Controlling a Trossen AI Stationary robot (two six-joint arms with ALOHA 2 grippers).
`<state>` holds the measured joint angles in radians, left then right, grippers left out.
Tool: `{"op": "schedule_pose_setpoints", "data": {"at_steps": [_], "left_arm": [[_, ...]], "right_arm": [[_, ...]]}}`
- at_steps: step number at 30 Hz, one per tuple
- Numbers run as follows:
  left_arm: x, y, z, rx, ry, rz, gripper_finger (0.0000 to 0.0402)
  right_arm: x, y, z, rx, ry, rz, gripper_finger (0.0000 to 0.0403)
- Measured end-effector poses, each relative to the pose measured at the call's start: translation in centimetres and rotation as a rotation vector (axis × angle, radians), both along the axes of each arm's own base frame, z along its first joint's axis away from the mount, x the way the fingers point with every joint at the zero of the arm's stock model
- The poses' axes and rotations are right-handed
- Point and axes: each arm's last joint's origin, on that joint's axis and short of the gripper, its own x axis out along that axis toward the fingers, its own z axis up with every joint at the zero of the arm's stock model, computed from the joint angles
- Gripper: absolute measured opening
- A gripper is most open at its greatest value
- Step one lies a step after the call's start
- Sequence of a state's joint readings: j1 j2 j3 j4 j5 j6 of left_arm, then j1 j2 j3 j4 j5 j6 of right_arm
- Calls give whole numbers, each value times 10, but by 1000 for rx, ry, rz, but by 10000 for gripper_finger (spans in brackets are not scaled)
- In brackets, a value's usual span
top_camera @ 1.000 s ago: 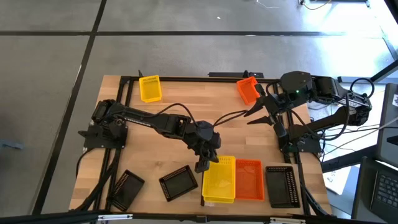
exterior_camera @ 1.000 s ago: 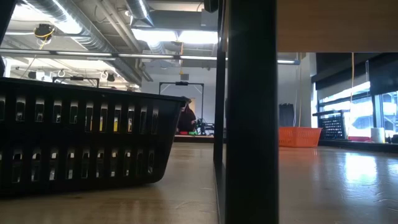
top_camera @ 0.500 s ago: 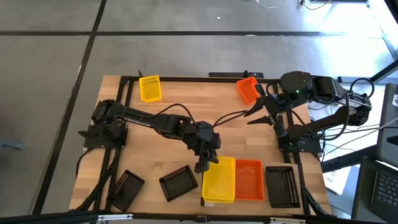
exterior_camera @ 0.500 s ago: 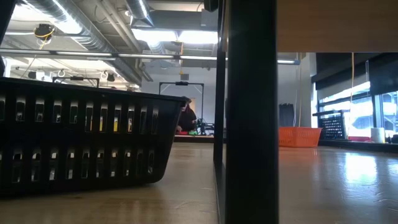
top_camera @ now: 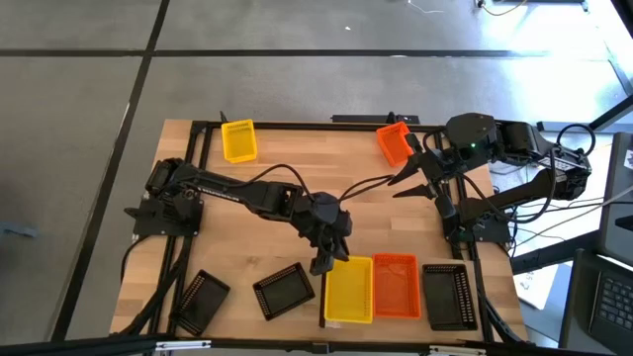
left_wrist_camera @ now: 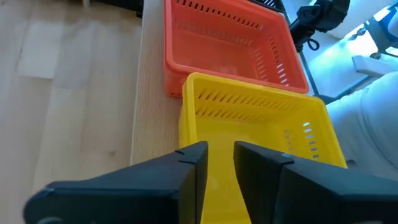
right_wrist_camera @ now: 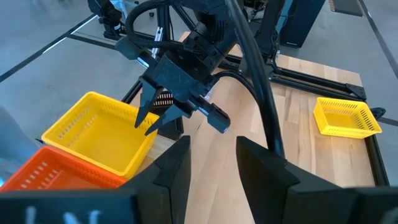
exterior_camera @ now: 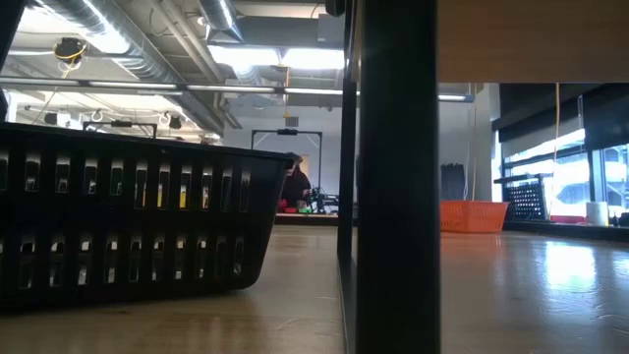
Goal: Stack baskets on shelf by color
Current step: Stack the bottom yellow bin on top of the yellow bin, then stack the right black bin on top of the black bin
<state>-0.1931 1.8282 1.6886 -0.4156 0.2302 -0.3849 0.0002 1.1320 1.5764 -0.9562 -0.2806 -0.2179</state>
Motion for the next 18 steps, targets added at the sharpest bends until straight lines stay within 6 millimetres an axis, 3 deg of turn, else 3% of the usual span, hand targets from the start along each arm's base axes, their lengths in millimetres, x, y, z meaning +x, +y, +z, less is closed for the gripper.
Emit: {"op": "schedule_pose_setpoints", "data": {"at_steps": [10,18], "left_arm": [[-5,12,6,32,-7,3,67],[-46,31,38,125,52,105,67]], "right_arm": [[-1,0,-1,-24,10,14,132],[-14,0,0,-66,11,37,132]]}}
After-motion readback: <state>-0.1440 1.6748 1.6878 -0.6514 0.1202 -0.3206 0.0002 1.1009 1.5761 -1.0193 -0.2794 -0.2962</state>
